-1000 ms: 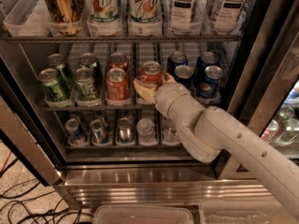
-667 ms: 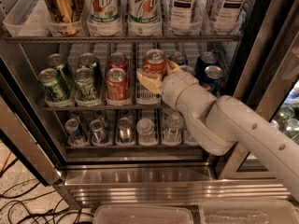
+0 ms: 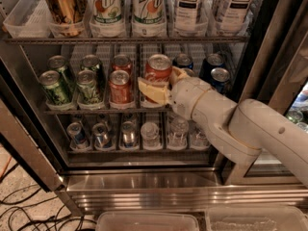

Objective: Pick coke can from middle shelf of fridge

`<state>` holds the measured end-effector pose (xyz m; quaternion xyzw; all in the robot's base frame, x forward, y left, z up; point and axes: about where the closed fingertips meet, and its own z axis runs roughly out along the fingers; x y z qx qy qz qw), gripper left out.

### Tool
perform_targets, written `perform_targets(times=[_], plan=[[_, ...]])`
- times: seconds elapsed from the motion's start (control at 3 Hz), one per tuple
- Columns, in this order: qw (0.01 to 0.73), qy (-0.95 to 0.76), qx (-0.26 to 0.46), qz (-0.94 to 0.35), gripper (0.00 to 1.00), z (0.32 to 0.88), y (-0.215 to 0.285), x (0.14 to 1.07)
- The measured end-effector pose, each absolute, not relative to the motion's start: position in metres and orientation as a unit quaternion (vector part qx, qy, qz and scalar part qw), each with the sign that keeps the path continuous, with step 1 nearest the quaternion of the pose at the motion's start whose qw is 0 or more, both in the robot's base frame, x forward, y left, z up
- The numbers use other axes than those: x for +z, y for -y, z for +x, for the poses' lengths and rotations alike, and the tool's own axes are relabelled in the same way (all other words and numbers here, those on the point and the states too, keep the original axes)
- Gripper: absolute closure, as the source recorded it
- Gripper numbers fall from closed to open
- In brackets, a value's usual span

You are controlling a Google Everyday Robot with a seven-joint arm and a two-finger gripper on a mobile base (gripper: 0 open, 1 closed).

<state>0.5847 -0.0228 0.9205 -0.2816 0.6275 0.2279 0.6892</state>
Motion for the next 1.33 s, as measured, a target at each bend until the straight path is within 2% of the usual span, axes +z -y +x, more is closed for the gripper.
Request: perform_targets(times=[0.33, 1.0, 1.33], plan=[[0.650, -0.635, 0.297, -0.292, 1.00, 0.563, 0.010, 0.911], [0.550, -0.655, 0.370, -0.361, 1.00, 0.541, 0.006, 0.914], [0.516, -0.670, 0.405, -0.346, 1.00, 0.530, 0.018, 0.904]])
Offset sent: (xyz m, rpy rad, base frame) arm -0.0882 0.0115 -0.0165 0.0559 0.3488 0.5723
